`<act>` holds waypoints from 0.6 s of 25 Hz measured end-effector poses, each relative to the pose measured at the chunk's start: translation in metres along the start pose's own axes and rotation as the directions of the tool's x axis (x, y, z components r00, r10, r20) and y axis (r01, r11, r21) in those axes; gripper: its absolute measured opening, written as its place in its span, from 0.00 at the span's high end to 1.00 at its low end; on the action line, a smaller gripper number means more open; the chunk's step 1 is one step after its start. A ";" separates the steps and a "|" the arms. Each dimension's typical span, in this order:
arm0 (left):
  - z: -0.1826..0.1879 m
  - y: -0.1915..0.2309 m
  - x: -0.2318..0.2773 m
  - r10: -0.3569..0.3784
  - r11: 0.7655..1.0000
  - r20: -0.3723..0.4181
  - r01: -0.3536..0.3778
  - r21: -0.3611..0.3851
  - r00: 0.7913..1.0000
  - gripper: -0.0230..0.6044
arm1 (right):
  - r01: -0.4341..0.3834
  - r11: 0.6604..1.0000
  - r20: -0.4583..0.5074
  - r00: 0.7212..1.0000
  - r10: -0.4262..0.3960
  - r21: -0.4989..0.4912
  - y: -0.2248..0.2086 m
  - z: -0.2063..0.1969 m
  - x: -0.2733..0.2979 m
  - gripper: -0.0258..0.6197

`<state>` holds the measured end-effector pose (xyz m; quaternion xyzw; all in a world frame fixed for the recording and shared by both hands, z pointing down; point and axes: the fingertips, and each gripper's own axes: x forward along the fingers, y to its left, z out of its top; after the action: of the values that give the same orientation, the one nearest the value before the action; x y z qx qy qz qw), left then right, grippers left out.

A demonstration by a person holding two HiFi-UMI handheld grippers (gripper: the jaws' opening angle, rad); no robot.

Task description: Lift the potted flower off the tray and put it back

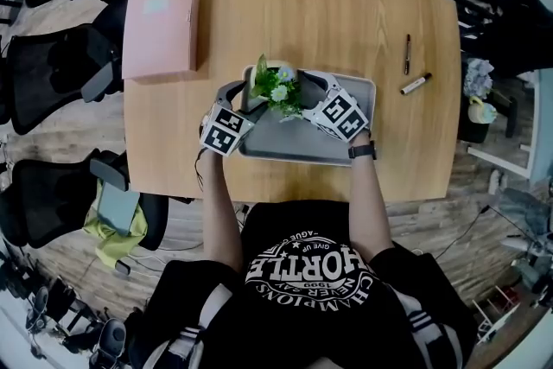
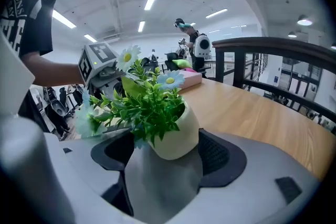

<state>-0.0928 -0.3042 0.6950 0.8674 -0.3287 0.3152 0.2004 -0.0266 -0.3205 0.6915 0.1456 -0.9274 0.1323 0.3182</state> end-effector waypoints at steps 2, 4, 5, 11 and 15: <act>0.000 0.000 0.001 -0.010 1.000 0.004 0.010 0.003 1.000 0.48 | -0.012 1.000 0.016 1.000 0.012 -0.006 0.001 0.002 0.005 0.36; 0.001 0.000 0.003 -0.016 1.000 0.008 0.016 0.007 1.000 0.48 | -0.007 1.000 0.028 1.000 0.007 -0.005 0.001 0.005 0.008 0.36; 0.001 0.000 0.003 -0.017 1.000 0.009 0.017 0.010 1.000 0.49 | 0.001 1.000 0.032 0.999 -0.001 -0.007 0.001 0.006 0.010 0.36; 0.004 0.000 0.006 0.004 1.000 0.015 -0.004 0.012 1.000 0.51 | 0.054 0.998 0.039 0.998 -0.053 -0.018 -0.007 0.004 0.009 0.43; -0.003 0.001 0.009 0.019 1.000 0.005 -0.019 0.001 1.000 0.52 | 0.061 0.998 0.043 0.997 -0.060 -0.015 -0.007 0.007 0.008 0.43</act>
<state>-0.0892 -0.3072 0.7038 0.8651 -0.3374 0.3153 0.1960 -0.0340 -0.3309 0.6929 0.1737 -0.9301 0.1119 0.3036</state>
